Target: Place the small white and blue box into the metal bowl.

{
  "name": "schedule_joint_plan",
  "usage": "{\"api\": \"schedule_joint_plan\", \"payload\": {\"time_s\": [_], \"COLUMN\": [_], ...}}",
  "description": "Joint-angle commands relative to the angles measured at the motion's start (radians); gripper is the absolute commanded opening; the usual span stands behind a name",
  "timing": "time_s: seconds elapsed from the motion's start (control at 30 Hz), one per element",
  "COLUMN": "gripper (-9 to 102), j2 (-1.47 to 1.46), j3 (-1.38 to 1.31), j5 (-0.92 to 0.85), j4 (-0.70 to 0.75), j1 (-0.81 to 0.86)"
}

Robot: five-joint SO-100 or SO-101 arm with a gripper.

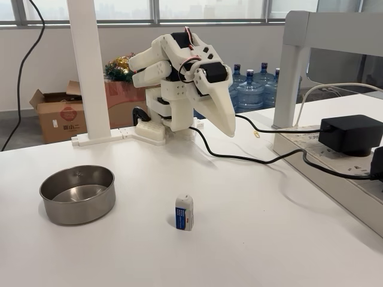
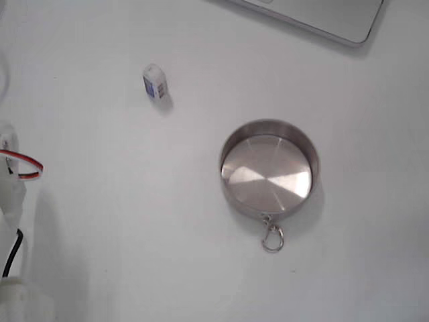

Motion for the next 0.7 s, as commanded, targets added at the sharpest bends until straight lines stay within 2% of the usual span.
{"api": "schedule_joint_plan", "payload": {"time_s": [0.0, 0.3, 0.4, 0.53, 0.67], "gripper": [-4, -4, -4, -4, -4], "j2": [0.015, 0.012, -0.071, -0.301, -0.604], "j3": [0.049, 0.046, 0.043, 0.028, 0.023], "j5": [0.011, 0.000, 0.012, 0.091, 0.436], "j4": [0.003, 0.003, -0.020, -0.334, -0.703], "j1": [0.006, 0.055, 0.092, 0.169, 0.242]}}
